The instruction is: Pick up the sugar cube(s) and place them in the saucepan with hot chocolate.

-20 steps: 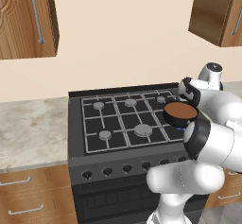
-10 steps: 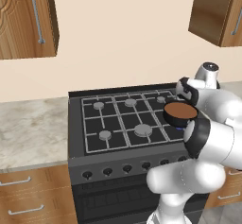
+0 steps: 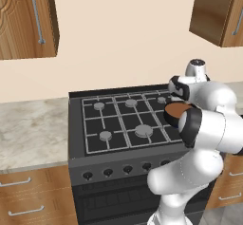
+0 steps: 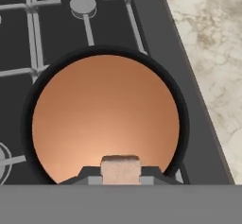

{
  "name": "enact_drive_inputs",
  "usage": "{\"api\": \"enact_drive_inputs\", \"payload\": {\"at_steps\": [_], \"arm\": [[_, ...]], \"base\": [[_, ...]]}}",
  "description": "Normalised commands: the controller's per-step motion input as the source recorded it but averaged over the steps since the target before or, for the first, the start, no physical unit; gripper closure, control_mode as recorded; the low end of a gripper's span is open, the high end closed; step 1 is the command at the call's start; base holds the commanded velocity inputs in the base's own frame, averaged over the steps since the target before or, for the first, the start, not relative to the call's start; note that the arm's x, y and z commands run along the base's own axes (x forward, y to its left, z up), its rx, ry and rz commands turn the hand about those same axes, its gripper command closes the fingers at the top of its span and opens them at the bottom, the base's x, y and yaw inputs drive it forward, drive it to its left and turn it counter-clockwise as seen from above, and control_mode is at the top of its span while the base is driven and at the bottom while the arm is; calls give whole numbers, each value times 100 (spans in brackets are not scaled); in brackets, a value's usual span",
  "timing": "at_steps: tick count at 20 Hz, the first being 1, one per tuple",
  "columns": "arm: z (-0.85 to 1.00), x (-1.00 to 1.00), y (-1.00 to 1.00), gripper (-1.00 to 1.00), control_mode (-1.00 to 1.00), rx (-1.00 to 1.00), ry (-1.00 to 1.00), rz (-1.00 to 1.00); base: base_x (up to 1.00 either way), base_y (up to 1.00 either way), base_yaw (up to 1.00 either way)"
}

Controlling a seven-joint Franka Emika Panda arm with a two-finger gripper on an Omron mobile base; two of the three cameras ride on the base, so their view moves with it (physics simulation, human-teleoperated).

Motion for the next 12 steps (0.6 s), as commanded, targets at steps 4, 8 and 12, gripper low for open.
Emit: {"api": "enact_drive_inputs", "payload": {"at_steps": [4,8,12], "arm": [[0,1,3,100,-100,0,1,1],[0,18,1,100,-100,0,-1,7],[-1,30,1,100,-100,0,0,7]], "base": [[0,0,0],[0,0,0],[0,0,0]]}}
